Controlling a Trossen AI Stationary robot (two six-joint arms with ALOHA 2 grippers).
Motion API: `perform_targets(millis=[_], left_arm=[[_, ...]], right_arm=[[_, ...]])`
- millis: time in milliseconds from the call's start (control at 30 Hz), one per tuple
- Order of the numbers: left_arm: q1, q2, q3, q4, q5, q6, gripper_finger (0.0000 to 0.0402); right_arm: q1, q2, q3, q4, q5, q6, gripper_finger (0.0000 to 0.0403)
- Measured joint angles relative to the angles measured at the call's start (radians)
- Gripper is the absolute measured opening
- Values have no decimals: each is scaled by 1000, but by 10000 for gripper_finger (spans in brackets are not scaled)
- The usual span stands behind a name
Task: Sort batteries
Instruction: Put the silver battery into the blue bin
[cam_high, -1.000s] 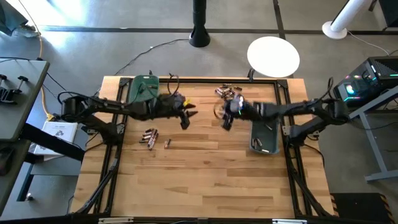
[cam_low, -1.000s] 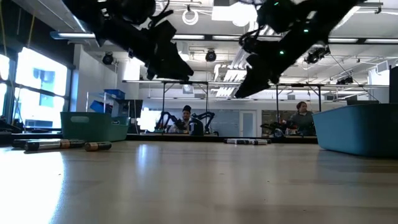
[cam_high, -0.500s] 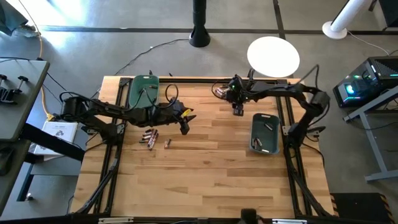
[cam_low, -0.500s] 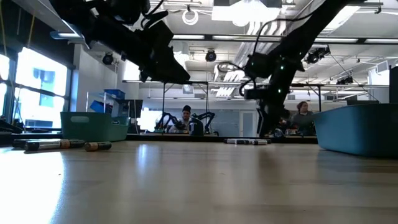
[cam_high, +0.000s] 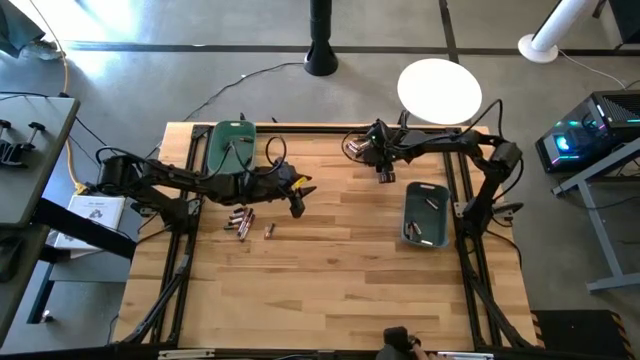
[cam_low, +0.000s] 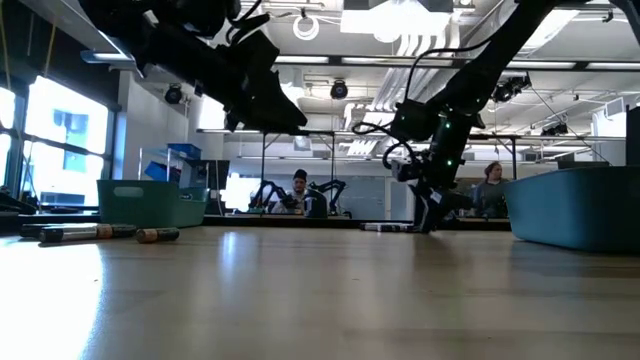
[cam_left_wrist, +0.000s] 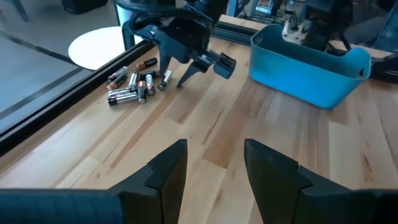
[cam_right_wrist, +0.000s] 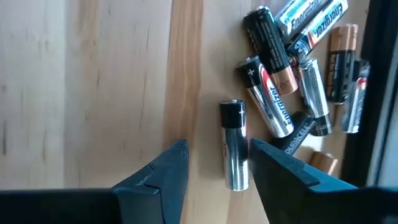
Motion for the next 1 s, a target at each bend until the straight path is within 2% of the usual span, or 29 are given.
perform_targets(millis=[133,300,467,567,600,700,767,1000], left_arm=[[-15,0,0,15,-1,-24,154],[-42,0,1,16,-4,-25,154],[-67,0,1,18,-60,-26,154],[-76,0,1,18,-76,-25,154],[-77,0,1,18,-76,-25,154],[-78,0,1,16,-76,-25,154],[-80,0,1,10,-76,-26,154],[-96,0,1,-5,-87,-4,154]], right_arm=[[-25,1,2,-43,-99,32,129],[-11,2,3,-87,-104,55,71],[32,2,2,-97,-79,50,29],[61,2,6,-100,-94,95,23],[68,-1,10,-102,-138,118,23],[77,-26,3,-103,-371,159,23],[81,-58,3,-75,-456,192,20],[175,-273,-47,-4,-453,320,16]])
